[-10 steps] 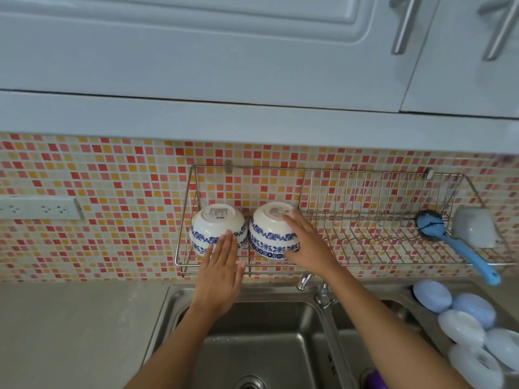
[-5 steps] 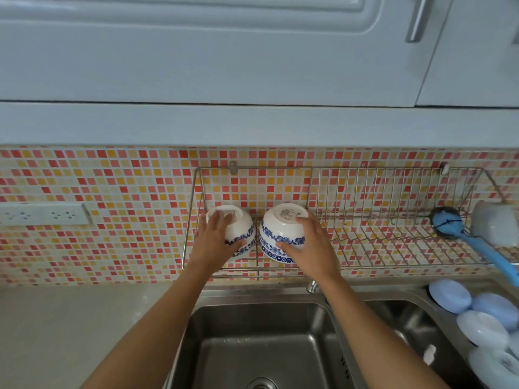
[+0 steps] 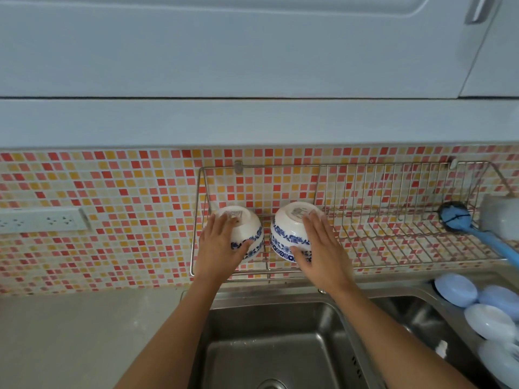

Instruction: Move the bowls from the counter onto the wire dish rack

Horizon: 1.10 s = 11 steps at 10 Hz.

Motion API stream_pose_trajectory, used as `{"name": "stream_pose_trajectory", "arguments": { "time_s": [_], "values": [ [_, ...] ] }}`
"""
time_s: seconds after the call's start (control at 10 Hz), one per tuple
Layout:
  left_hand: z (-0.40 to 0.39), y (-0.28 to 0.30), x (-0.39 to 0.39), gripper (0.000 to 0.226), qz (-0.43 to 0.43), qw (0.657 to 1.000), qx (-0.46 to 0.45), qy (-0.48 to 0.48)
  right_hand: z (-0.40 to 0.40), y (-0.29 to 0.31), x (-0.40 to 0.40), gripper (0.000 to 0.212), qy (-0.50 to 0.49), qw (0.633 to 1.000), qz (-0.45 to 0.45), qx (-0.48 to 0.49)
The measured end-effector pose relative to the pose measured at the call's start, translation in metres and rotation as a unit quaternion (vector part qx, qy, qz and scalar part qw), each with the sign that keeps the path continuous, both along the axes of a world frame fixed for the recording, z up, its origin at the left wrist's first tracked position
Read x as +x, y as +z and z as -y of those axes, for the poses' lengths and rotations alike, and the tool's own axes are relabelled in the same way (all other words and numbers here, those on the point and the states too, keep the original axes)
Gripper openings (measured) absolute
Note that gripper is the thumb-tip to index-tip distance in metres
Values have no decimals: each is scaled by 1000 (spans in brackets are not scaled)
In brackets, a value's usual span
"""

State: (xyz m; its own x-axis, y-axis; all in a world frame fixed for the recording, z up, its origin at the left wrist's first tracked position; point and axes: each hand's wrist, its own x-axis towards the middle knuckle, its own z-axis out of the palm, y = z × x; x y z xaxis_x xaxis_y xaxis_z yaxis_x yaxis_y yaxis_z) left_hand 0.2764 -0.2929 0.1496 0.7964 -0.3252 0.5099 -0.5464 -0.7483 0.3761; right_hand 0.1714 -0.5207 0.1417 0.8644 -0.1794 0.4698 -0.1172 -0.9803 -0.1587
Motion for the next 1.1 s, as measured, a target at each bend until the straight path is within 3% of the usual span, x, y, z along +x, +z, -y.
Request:
{"name": "stream_pose_trajectory", "arguments": {
  "time_s": [0.5,0.7,0.8,0.9,1.1],
  "values": [
    [-5,-3,-21,61,17,999,16,-23,-16,6,-11,70,-47,991,-129,-2],
    [-24,-14,-49,76,-31,989,129,-63,-28,7,-31,67,-72,982,-173,29],
    [-39,-3,-64,98,-82,980,175,-52,-32,13,-53,79,-63,977,-202,18],
    [-46,25,-90,75,-140,969,201,-20,-40,31,-77,96,-56,976,-207,32],
    [-52,94,-144,64,-127,973,193,-25,-57,107,-125,74,-37,989,-140,11]
  ]
}}
